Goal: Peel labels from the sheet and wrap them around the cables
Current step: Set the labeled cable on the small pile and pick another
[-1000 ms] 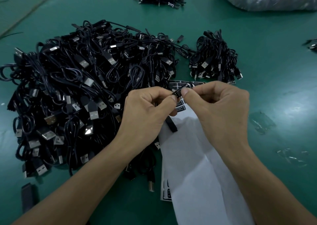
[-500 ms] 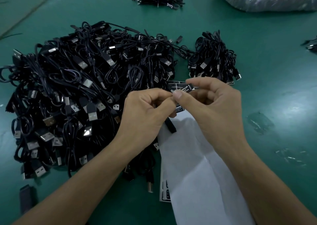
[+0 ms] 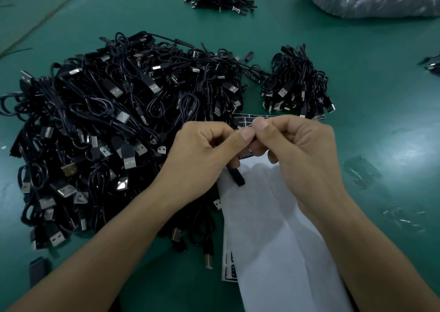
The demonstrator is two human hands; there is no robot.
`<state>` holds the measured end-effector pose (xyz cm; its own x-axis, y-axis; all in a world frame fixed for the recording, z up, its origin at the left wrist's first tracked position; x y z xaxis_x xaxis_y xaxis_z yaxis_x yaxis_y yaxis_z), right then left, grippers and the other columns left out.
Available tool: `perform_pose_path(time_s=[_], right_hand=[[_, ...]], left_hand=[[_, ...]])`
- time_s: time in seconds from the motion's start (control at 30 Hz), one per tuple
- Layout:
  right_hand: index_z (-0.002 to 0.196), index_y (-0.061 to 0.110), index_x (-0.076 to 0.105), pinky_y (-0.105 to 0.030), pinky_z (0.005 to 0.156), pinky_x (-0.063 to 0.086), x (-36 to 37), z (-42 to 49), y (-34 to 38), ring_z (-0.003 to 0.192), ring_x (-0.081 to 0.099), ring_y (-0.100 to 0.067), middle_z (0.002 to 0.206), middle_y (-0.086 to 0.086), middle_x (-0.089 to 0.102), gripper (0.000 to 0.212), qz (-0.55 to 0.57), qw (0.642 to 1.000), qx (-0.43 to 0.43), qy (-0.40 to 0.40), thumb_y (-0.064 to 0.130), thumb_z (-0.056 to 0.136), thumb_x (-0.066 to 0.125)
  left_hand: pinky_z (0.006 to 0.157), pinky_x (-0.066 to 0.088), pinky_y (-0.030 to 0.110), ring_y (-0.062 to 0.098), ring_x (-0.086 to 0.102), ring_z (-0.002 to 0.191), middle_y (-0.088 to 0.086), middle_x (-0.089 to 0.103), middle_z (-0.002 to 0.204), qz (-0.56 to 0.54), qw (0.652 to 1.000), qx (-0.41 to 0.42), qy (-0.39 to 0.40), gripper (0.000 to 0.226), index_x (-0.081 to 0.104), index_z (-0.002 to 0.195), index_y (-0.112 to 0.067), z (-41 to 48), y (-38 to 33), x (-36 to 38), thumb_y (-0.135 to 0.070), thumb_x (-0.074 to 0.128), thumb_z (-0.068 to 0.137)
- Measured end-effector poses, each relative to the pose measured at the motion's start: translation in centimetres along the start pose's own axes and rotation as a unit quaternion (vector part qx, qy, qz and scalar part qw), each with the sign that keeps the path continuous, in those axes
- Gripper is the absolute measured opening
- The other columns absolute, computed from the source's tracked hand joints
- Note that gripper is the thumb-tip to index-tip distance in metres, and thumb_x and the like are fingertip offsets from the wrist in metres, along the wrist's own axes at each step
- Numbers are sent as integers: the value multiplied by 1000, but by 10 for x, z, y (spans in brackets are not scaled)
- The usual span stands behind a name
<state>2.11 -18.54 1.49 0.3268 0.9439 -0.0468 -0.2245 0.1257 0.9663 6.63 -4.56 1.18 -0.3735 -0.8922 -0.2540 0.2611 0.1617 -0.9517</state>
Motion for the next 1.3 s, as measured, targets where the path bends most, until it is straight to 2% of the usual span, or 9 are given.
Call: perform_pose_path(time_s=[0.1,0.4,0.5,0.6,0.87,1.0,1.1,1.2,1.3], right_hand=[[74,14,72,-9,57,45,-2,0,-1,55,61,-1,61,3,71,26,-20,1000,9,-6,20,98,64],[75,15,73,-13,53,43,-4,1,-5,58,61,-5,65,0,72,39,-12,999,39,-16,25,105,51],[76,17,75,-13,55,44,-4,1,-5,59,62,-4,66,1,72,26,2,999,39,-12,25,98,63],[80,19,74,-9,56,45,-4,2,-5,58,62,0,65,6,71,13,-17,1000,24,-4,15,92,71],[81,18,74,-10,57,45,-5,0,-1,54,61,-1,61,10,69,17,-58,998,-10,-25,18,96,66],[96,18,74,-10,62,50,3,-4,8,65,67,1,74,8,75,11,26,999,-29,-1,12,96,65],[101,23,73,-13,66,52,16,-8,7,74,71,-5,82,3,77,13,60,997,-4,50,14,92,69],[97,23,75,-21,69,57,24,-12,1,79,73,-13,85,1,77,15,-3,995,13,98,20,83,80],[93,25,76,-13,67,47,34,-18,2,78,65,-3,82,13,73,29,-164,976,-35,139,46,73,81]], left_hand=[[46,39,15,1,47,44,-4,66,55,8,1000,-15,10,33,72,70,-14,1,4,1,-36,64,92],[50,42,14,2,49,48,-8,68,61,13,998,-33,46,29,70,71,-22,3,9,2,-17,60,98],[50,43,15,3,50,47,-5,69,62,6,999,-33,40,26,73,74,-21,3,9,1,-15,62,97],[49,47,16,4,56,47,0,72,64,-19,999,-21,21,11,75,91,-18,2,7,-1,-11,67,94],[62,60,41,8,70,65,-19,73,74,143,987,70,-35,4,77,87,-35,-7,-15,-9,-31,78,87],[54,52,22,-1,64,58,-19,70,69,161,985,48,-42,7,71,79,-35,0,-20,-19,-40,72,84],[47,43,16,0,51,48,-13,65,60,109,993,16,-48,13,68,75,-28,3,-16,-21,-32,67,87],[45,38,14,0,43,46,-11,54,54,59,996,-9,-65,21,61,72,-16,5,-11,-22,-16,62,93],[45,35,13,1,37,46,-12,45,53,17,996,-19,-81,26,50,70,-12,5,-9,-22,-13,56,96]])
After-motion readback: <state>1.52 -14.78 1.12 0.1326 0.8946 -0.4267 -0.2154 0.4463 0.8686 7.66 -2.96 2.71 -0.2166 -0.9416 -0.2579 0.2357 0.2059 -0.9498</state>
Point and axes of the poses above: each hand's wrist, its own z-axis towards the middle knuckle, its own x-axis out of the palm, y = z × x, the point moved 8 cm from there along z, towards the middle knuckle
